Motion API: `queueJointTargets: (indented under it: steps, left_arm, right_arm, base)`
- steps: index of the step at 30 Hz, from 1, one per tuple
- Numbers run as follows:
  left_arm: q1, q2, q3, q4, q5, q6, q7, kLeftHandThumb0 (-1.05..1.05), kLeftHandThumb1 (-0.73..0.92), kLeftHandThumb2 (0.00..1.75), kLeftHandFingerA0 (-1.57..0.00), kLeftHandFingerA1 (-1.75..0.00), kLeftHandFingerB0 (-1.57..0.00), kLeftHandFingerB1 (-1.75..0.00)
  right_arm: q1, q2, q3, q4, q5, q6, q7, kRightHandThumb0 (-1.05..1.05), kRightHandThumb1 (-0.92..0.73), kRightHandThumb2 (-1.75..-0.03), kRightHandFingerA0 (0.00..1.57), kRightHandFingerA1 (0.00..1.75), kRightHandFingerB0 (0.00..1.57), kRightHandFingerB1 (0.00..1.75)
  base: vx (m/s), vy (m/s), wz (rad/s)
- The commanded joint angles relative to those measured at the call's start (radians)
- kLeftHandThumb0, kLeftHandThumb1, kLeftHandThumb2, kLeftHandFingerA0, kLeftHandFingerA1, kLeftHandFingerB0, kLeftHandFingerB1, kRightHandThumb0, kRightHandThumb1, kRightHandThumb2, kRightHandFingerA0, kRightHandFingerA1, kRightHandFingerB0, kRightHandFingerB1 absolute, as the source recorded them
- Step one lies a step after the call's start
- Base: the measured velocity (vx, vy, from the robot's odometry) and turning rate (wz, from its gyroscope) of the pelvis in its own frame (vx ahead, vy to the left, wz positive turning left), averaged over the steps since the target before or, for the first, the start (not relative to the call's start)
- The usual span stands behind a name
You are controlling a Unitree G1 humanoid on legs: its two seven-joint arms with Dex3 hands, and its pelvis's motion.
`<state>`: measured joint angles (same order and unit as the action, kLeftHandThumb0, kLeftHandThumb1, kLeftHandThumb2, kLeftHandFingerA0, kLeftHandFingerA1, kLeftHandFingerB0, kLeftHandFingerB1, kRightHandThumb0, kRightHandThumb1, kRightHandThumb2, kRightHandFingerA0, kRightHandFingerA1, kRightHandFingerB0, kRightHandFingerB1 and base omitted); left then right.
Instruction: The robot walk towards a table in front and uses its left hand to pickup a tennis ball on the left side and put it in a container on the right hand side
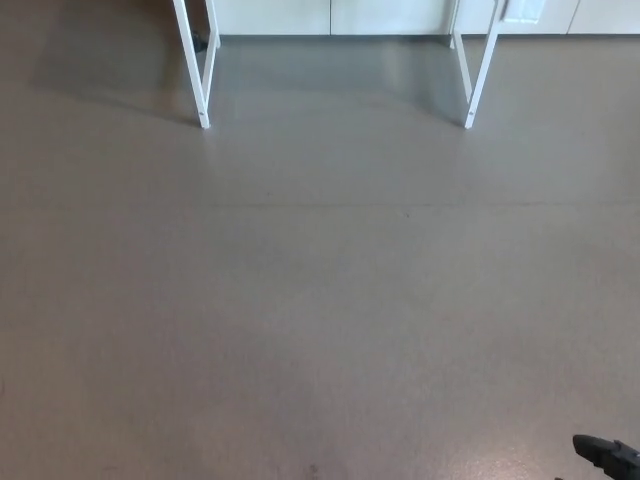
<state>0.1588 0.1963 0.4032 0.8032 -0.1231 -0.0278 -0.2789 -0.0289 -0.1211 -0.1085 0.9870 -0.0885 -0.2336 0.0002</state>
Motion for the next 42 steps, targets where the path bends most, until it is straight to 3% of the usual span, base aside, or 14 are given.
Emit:
queueJointTargets:
  steps: [1, 2, 3, 15, 16, 17, 18, 31, 36, 37, 39, 40, 41, 42]
  left_arm:
    - [0.001, 0.014, 0.015, 0.015, -0.067, -0.044, -0.073, -0.11, 0.64, 0.59, -0.36, -0.45, -0.33, -0.32]
    - [-0.006, 0.012, 0.017, 0.022, -0.073, -0.036, -0.075, -0.12, 0.62, 0.61, -0.36, -0.46, -0.31, -0.32]
    - [-0.001, 0.011, 0.011, 0.027, -0.069, -0.043, -0.078, -0.11, 0.42, 0.90, -0.26, -0.57, -0.19, -0.50]
    - [0.036, 0.009, 0.001, 0.049, -0.081, -0.079, -0.095, -0.11, 0.43, 0.90, -0.23, -0.56, -0.15, -0.48]
    - [0.042, 0.010, 0.001, 0.046, -0.082, -0.079, -0.097, -0.10, 0.43, 0.90, -0.23, -0.56, -0.14, -0.48]
    - [0.050, 0.011, 0.002, 0.042, -0.084, -0.078, -0.101, -0.10, 0.43, 0.90, -0.23, -0.56, -0.14, -0.48]
    - [0.049, 0.010, -0.004, 0.045, -0.073, -0.094, -0.088, -0.10, 0.42, 0.90, -0.24, -0.56, -0.16, -0.49]
    - [0.062, 0.011, -0.035, 0.039, -0.055, -0.119, -0.050, -0.12, 0.41, 0.89, -0.26, -0.56, -0.17, -0.49]
    - [0.046, 0.010, -0.031, 0.055, -0.067, -0.119, -0.047, -0.11, 0.42, 0.88, -0.26, -0.56, -0.17, -0.49]
    - [0.056, 0.014, -0.032, 0.059, -0.067, -0.129, -0.060, -0.10, 0.40, 0.87, -0.25, -0.56, -0.15, -0.49]
    - [0.059, 0.016, -0.033, 0.062, -0.068, -0.135, -0.065, -0.10, 0.40, 0.87, -0.25, -0.56, -0.15, -0.49]
    - [0.058, 0.017, -0.034, 0.065, -0.067, -0.136, -0.064, -0.10, 0.39, 0.87, -0.25, -0.56, -0.16, -0.49]
    - [0.056, 0.017, -0.035, 0.068, -0.067, -0.136, -0.063, -0.10, 0.39, 0.87, -0.25, -0.56, -0.16, -0.49]
    - [0.044, 0.013, -0.029, 0.076, -0.076, -0.136, -0.064, -0.08, 0.38, 0.86, -0.24, -0.56, -0.17, -0.49]
  right_arm:
    - [0.010, -0.004, -0.011, 0.017, 0.018, -0.074, -0.025, -0.28, -0.65, -0.59, 0.54, 0.49, 0.31, 0.37]
    - [0.000, -0.010, -0.014, 0.031, 0.021, -0.079, -0.019, -0.29, -0.64, -0.58, 0.56, 0.52, 0.31, 0.37]
    - [0.001, -0.015, -0.014, 0.038, 0.020, -0.081, -0.018, -0.29, -0.64, -0.58, 0.57, 0.52, 0.31, 0.37]
    - [0.023, -0.017, -0.016, 0.052, 0.026, -0.113, -0.010, -0.28, -0.62, -0.59, 0.59, 0.54, 0.31, 0.38]
    - [0.027, -0.015, -0.016, 0.055, 0.028, -0.115, -0.009, -0.22, -0.44, -0.91, 0.53, 0.68, 0.19, 0.52]
    - [0.032, -0.012, -0.017, 0.058, 0.030, -0.117, -0.007, -0.22, -0.44, -0.91, 0.53, 0.68, 0.19, 0.52]
    - [0.026, -0.014, -0.013, 0.062, 0.025, -0.118, -0.009, -0.27, -0.62, -0.58, 0.57, 0.51, 0.31, 0.38]
    - [0.012, -0.017, 0.004, 0.081, 0.011, -0.120, -0.019, -0.25, -0.63, -0.59, 0.59, 0.52, 0.30, 0.37]
    - [-0.010, -0.026, 0.009, 0.094, 0.017, -0.127, -0.007, -0.21, -0.44, -0.91, 0.54, 0.69, 0.19, 0.52]
    - [0.002, -0.024, 0.013, 0.090, 0.016, -0.129, -0.007, -0.27, -0.62, -0.58, 0.58, 0.54, 0.30, 0.38]
    - [0.006, -0.023, 0.016, 0.089, 0.017, -0.130, -0.007, -0.27, -0.62, -0.58, 0.58, 0.54, 0.30, 0.38]
    - [0.005, -0.024, 0.019, 0.090, 0.014, -0.130, -0.011, -0.22, -0.44, -0.91, 0.53, 0.68, 0.19, 0.52]
    - [0.005, -0.025, 0.023, 0.091, 0.009, -0.129, -0.015, -0.22, -0.44, -0.91, 0.53, 0.68, 0.19, 0.52]
    - [-0.001, -0.029, 0.026, 0.090, 0.007, -0.125, -0.016, -0.27, -0.63, -0.58, 0.57, 0.52, 0.30, 0.38]
  base:
    - [0.00, 0.000, 0.00]
    - [0.00, 0.000, 0.00]
    - [0.00, 0.000, 0.00]
    - [-0.02, -0.018, 0.01]
    - [0.06, 0.102, -0.04]
    - [0.07, 0.148, -0.09]
    - [0.05, 0.194, -0.12]
    - [0.20, 0.173, 0.01]
    - [0.25, -0.161, 0.13]
    - [0.40, -0.233, -0.75]
    - [0.33, -0.178, 0.59]
    - [0.30, -0.108, 0.20]
    - [0.32, -0.114, -0.03]
    - [0.34, -0.054, 0.04]
